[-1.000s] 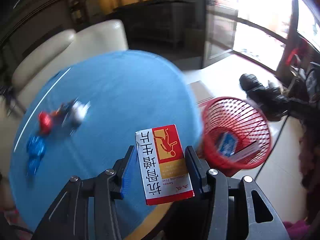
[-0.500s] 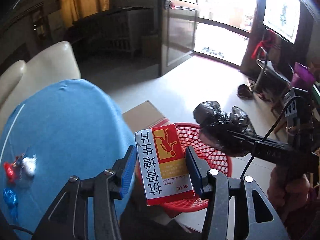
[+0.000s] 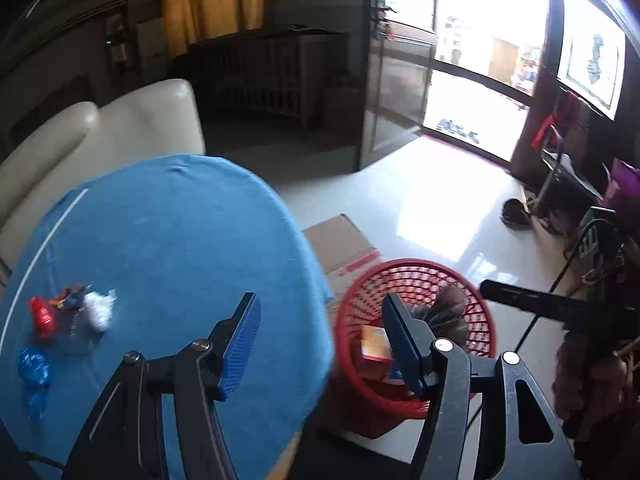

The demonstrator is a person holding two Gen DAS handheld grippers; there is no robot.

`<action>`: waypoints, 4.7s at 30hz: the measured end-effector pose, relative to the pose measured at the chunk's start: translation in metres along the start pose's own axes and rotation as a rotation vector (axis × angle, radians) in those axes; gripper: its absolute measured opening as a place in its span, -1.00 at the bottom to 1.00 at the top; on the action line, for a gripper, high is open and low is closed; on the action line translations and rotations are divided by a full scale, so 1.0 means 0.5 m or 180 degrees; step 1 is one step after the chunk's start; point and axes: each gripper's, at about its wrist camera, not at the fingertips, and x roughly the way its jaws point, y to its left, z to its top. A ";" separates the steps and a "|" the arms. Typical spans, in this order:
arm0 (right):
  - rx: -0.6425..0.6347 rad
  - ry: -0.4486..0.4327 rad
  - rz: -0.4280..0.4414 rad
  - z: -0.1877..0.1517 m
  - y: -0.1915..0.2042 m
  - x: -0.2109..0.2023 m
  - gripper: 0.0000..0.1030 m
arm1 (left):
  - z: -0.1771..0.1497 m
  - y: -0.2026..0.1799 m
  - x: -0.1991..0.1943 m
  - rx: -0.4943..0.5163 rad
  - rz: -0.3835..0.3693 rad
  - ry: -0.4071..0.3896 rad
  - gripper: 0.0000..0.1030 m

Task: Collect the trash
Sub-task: 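Drop the medicine box into the wastebasket with the left tool while the right drops the black bag, then move both tools back over the remaining wrappers on the table, then grasp the blue plastic wrapper with the left tool while the right grasps the white tissue, then lift the blue wrapper and white tissue off the table with both tools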

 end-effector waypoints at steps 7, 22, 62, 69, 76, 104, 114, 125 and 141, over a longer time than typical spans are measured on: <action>-0.0228 -0.0125 0.0008 0.012 0.052 -0.013 0.20 | -0.108 0.178 -0.069 -0.0490 0.0588 -0.0009 0.30; -0.1097 0.0321 0.0366 -0.035 0.312 0.117 0.20 | -0.292 0.509 -0.204 -0.1666 0.1667 -0.0004 0.30; -0.1788 0.1429 0.0280 -0.098 0.732 0.711 -0.46 | -0.278 0.829 -0.005 -0.2132 0.0780 0.0237 0.08; -0.1926 0.1282 0.0324 -0.111 0.722 0.645 -0.48 | -0.290 0.808 -0.016 -0.2129 0.0813 0.0182 -0.16; -0.1836 0.1145 0.0473 -0.105 0.671 0.529 -0.48 | -0.291 0.734 -0.069 -0.1993 0.0992 0.0081 -0.19; -0.1558 0.0676 0.0906 -0.144 0.548 0.205 -0.48 | -0.277 0.389 -0.227 -0.1567 0.1238 -0.0334 -0.19; -0.1457 0.0572 0.0871 -0.131 0.504 0.165 -0.48 | -0.255 0.345 -0.244 -0.1440 0.1277 -0.0438 -0.19; -0.1310 0.0442 0.0855 -0.102 0.445 0.125 -0.48 | -0.222 0.305 -0.221 -0.1279 0.1274 -0.0391 -0.19; -0.1060 0.0262 0.0869 -0.065 0.358 0.075 -0.48 | -0.171 0.234 -0.190 -0.0997 0.1155 -0.0307 -0.19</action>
